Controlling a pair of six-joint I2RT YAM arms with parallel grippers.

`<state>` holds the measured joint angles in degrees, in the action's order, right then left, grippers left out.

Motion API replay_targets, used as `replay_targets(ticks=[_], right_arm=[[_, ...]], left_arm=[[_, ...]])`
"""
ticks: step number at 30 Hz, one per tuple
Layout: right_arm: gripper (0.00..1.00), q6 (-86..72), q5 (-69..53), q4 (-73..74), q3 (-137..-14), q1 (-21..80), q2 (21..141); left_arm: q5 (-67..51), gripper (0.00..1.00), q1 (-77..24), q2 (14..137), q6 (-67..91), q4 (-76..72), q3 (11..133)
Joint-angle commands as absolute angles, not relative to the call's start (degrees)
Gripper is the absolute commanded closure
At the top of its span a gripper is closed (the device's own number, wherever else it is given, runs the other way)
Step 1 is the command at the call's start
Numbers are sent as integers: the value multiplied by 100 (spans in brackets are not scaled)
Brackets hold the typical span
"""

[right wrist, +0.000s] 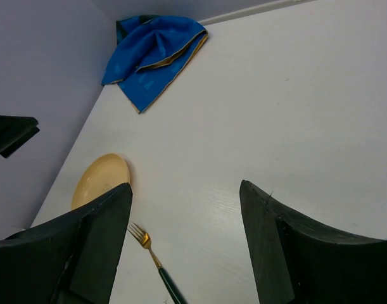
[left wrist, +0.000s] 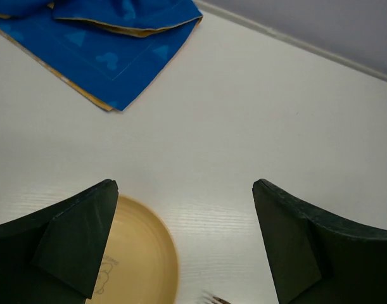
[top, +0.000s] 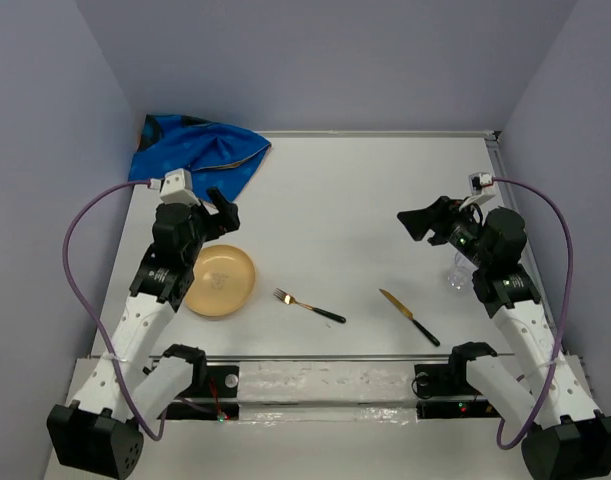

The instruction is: Set the dinner table for one person

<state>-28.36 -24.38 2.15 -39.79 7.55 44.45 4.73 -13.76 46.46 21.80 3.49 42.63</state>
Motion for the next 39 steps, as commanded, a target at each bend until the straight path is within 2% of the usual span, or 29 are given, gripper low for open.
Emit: replay_targets(ticks=[1, 9, 15, 17, 21, 28, 34, 39], right_arm=[[25, -2926, -2637, -96, -4052, 729, 4438], [24, -3208, -2786, -755, -3815, 729, 4825], [24, -3138, -2848, -932, -3691, 835, 5159], [24, -3111, -2830, -940, -3683, 835, 5229], [24, -3067, -2848, -932, -3674, 888, 5265], [25, -3015, -2935, -1001, -3665, 993, 5335], [25, -2927, -3015, -1125, -3726, 1423, 5721], [25, -2883, -2953, -1125, -3779, 1556, 5845]], left_arm=[[747, 1, -1345, 4966, 2189, 510, 4623], [1186, 1, -495, 6116, 2311, 79, 5106], [1107, 1, 158, 8257, 2382, 97, 5923], [1282, 6, 202, 8638, 2417, 79, 6203], [1739, 22, 255, 9595, 2364, 105, 6705], [1434, 22, 431, 10915, 2443, 184, 7793], [1457, 29, 396, 11916, 2303, 798, 8848], [1670, 36, 378, 12418, 2180, 1063, 9237]])
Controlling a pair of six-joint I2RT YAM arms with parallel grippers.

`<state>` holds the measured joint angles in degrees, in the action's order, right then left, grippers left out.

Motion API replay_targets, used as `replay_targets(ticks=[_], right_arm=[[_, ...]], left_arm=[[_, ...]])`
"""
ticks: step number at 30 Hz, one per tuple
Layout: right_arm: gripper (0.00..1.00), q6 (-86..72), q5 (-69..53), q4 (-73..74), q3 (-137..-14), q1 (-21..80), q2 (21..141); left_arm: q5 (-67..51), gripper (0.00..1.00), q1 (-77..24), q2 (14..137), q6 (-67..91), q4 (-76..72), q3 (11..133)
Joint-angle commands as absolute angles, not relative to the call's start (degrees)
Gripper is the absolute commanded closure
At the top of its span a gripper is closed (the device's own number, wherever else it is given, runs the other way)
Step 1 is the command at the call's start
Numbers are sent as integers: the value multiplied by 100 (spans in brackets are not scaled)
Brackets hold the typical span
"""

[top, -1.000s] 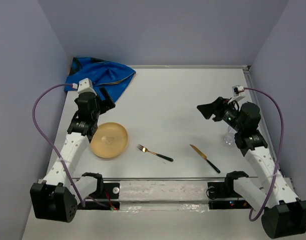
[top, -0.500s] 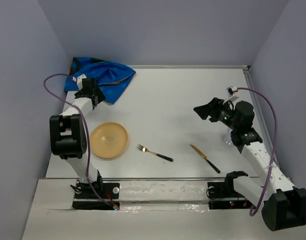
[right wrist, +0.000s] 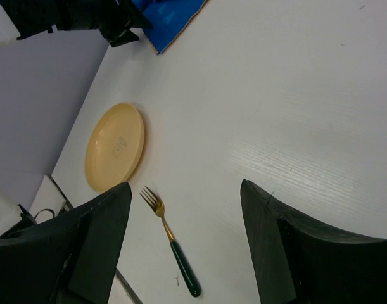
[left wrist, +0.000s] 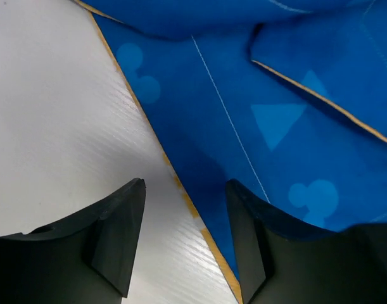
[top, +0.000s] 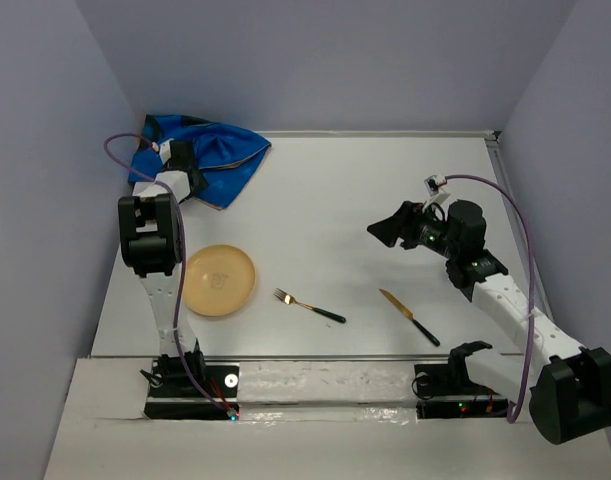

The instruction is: Set the dinner table for one person

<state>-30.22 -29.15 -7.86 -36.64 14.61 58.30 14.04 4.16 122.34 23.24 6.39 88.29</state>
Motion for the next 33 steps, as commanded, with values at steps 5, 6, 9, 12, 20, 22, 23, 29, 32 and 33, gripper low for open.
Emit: replay_targets(ticks=[5, 6, 9, 12, 20, 22, 23, 29, 32, 33], right_arm=[[25, -2874, -2892, -1125, -3788, 1608, 5819], [25, -2865, -2892, -1125, -3788, 1608, 5810], [26, -2865, -2848, -1125, -3797, 1608, 5845], [26, -2856, -2839, -1125, -3823, 1661, 5959], [27, -2699, -2707, -1046, -3928, 1661, 6012], [27, -2489, -2655, -818, -4034, 1661, 6047], [27, -2453, -2437, -669, -4095, 1661, 6047], [27, -2461, -2110, -598, -4078, 1661, 6038], [37, -2487, -2083, -598, -4052, 1661, 6012], [42, -2487, -2083, -606, -4052, 1661, 6038]], left_arm=[[1890, 52, 273, 12814, 2022, 1547, 9763], [1855, 73, 246, 12867, 1978, 1599, 9826], [1601, 100, 132, 12850, 2013, 1591, 9914], [1144, 100, -255, 12745, 2118, 1538, 10011], [-499, 100, -1644, 12138, 3364, 248, 9528], [-878, 100, -2081, 12024, 4023, -426, 9273], [-975, 100, -2388, 11997, 4434, -639, 9168], [-1222, 55, -3426, 12471, 5054, -1459, 10068], [-898, 22, -3612, 12717, 4486, -1040, 10895], [-801, 20, -3630, 12726, 4335, -907, 11003]])
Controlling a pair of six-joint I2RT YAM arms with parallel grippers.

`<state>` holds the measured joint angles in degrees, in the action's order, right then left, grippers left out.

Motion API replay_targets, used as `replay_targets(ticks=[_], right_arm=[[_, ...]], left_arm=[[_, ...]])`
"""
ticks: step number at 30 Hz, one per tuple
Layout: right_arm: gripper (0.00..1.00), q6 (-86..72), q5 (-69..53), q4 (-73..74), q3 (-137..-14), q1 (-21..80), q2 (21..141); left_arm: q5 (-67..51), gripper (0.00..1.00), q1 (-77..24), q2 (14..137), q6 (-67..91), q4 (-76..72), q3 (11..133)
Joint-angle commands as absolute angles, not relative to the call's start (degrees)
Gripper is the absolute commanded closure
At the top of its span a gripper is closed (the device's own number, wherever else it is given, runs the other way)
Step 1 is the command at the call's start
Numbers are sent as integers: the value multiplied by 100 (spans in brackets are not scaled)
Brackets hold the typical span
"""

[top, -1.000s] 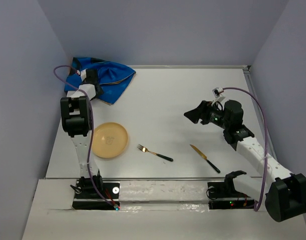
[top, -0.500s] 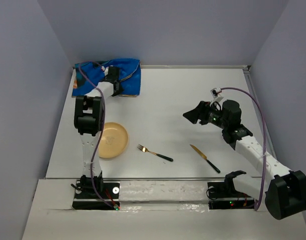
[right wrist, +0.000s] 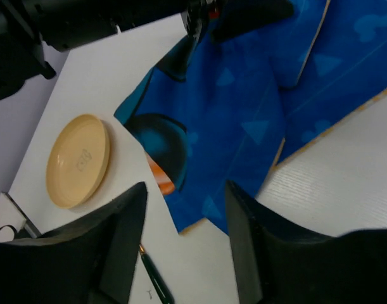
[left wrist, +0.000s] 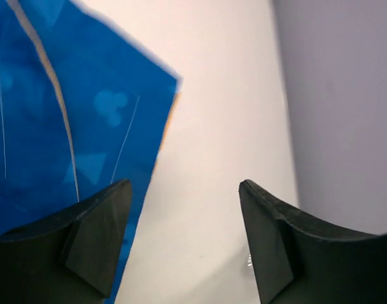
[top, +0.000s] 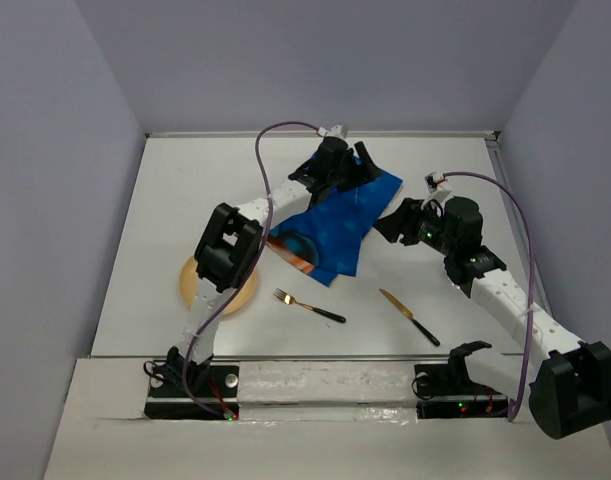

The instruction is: Set the dinner table for one person

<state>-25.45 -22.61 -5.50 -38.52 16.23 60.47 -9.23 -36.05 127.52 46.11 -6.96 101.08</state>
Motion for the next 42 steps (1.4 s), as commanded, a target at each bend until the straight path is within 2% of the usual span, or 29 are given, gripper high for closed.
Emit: replay_targets(ticks=[1, 2, 5, 7, 8, 10, 13, 16, 21, 26, 28, 31, 35, 42], right_arm=[[48, -2505, -2100, -606, -4052, 1661, 6073], [68, -2522, -2161, -606, -4060, 1661, 6195], [92, -2619, -2092, -676, -4017, 1661, 6467], [93, -2628, -2031, -677, -4034, 1661, 6609], [92, -2637, -1865, -633, -4034, 1661, 6705], [89, -2751, -1505, -554, -3999, 1661, 6680], [86, -2786, -767, -431, -3894, 1661, 6320], [85, -2734, -46, -98, -3920, 1661, 5760], [86, -2575, 1115, 579, -3955, 1583, 5177], [92, -2549, 959, 966, -4166, 1389, 4695], [92, -2540, 871, 1002, -4184, 1389, 4606], [89, -2584, 721, 1072, -4175, 1389, 4535], [72, -2593, 660, 1081, -4113, 1389, 4465], [69, -2549, 492, 1099, -4104, 1389, 4439]], left_arm=[[-652, 20, -3612, 12631, 4194, -775, 11021], [-241, 21, -3595, 12517, 3905, -608, 10874], [577, 24, -3481, 11850, 3474, -598, 10042], [842, 33, -3463, 11437, 3279, -667, 9486], [948, 47, -3489, 10991, 3087, -816, 8857], [1010, 62, -3629, 10426, 2823, -975, 8291], [1046, 72, -4112, 9873, 2365, -1159, 7297], [669, 81, -4499, 9398, 2128, -1992, 6243], [632, 82, -5184, 9360, 1610, -2153, 5844], [1133, 82, -5932, 10036, 845, -1960, 6335], [1177, 79, -6011, 10317, 756, -1916, 6486], [1257, 72, -6178, 10651, 493, -1794, 6793], [1318, 66, -6337, 11038, 273, -1609, 7092], [1380, 64, -6363, 11487, 123, -1486, 7505]])
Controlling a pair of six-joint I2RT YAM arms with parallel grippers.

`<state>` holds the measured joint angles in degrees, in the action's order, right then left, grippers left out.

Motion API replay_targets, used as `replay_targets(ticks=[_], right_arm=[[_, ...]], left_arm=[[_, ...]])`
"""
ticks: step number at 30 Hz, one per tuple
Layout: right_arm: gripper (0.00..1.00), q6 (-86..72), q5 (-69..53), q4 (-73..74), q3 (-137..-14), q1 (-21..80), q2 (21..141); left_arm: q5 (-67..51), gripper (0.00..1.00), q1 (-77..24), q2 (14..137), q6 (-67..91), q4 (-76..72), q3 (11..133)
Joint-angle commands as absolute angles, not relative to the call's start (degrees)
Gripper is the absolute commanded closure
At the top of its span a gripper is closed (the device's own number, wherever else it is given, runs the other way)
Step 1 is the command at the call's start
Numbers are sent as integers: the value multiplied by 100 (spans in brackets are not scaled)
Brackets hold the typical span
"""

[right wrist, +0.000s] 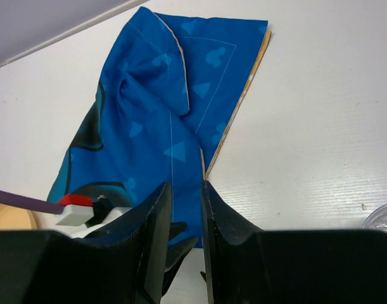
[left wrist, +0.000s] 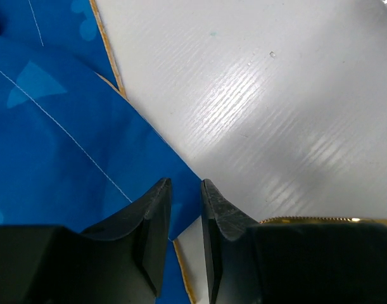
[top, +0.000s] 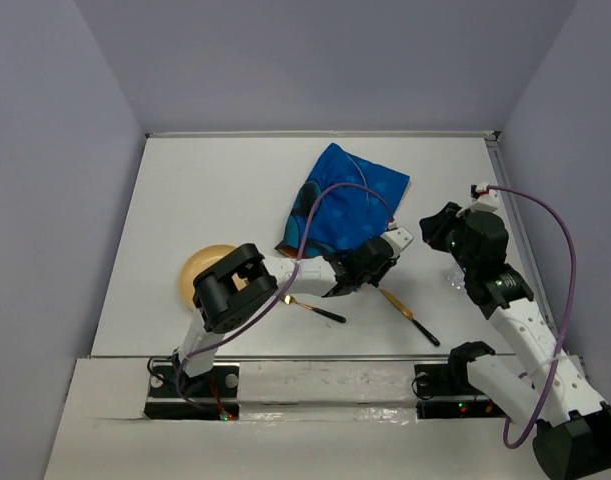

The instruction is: Set the dinner table for one person

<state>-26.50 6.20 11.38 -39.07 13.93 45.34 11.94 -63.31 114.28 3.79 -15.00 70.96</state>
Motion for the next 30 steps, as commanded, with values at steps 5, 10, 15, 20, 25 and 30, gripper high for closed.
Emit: replay_targets(ticks=[5, 10, 15, 20, 25, 30], right_arm=[[62, -2505, 492, 1107, -4096, 1389, 4465], [53, -2531, 483, 1090, -4087, 1389, 4456], [53, -2558, 413, 1081, -4078, 1389, 4500], [53, -2558, 352, 1055, -4096, 1389, 4588], [53, -2540, 316, 1037, -4140, 1389, 4623], [53, -2540, 281, 1020, -4157, 1389, 4649]], left_arm=[[1195, 63, -6381, 11601, 132, -1398, 7506], [1178, 58, -6407, 11619, 123, -1389, 7374], [1028, 58, -6442, 11681, 105, -1371, 7321], [1037, 52, -6460, 11716, 114, -1310, 7304], [1063, 50, -6460, 11830, 132, -1231, 7304], [1160, 50, -6460, 11970, 123, -1160, 7356]])
